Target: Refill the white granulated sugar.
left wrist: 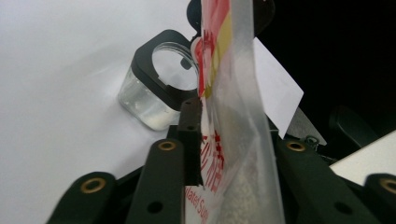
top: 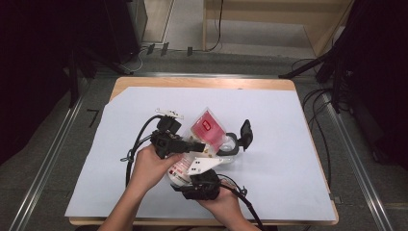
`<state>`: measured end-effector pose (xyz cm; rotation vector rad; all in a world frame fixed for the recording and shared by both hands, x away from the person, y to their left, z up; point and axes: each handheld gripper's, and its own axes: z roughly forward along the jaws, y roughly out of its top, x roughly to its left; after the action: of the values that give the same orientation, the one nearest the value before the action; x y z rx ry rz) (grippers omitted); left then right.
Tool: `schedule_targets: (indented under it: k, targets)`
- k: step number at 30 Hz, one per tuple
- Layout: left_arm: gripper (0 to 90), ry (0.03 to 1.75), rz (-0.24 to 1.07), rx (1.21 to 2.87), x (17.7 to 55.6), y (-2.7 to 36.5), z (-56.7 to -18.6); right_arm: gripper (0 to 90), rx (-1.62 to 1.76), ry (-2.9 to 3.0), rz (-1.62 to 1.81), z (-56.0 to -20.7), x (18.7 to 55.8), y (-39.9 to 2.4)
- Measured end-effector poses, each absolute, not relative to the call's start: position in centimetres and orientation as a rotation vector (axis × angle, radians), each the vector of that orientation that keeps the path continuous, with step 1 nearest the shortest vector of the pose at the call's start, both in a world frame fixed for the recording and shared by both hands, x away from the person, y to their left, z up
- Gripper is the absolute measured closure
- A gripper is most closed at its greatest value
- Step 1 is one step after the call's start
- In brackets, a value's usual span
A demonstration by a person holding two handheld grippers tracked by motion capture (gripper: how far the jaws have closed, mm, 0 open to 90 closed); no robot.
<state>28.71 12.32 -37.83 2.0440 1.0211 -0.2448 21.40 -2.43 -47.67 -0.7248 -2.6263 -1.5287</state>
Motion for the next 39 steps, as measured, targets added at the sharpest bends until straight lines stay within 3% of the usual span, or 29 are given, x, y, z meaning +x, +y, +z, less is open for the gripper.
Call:
schedule_targets:
  k: [7, 20, 25, 39]
  targets:
    - [69.8, 1.085, -0.19, 2.052, 28.7, 12.0, -37.7, 61.6, -0.728, -2.582, -1.523, -47.7, 21.5, -2.5]
    - [71.9, 1.151, -0.329, 2.023, 29.8, 11.9, -37.6, 61.0, -0.69, -2.666, -1.5, -47.0, 21.3, -1.8]
    - [74.0, 1.164, -0.349, 2.057, 30.3, 11.5, -37.1, 60.8, -0.671, -2.654, -1.489, -46.5, 21.6, -1.8]
    - [69.0, 1.143, -0.35, 2.043, 31.0, 11.4, -36.6, 61.5, -0.737, -2.601, -1.49, -46.0, 22.3, -1.8]
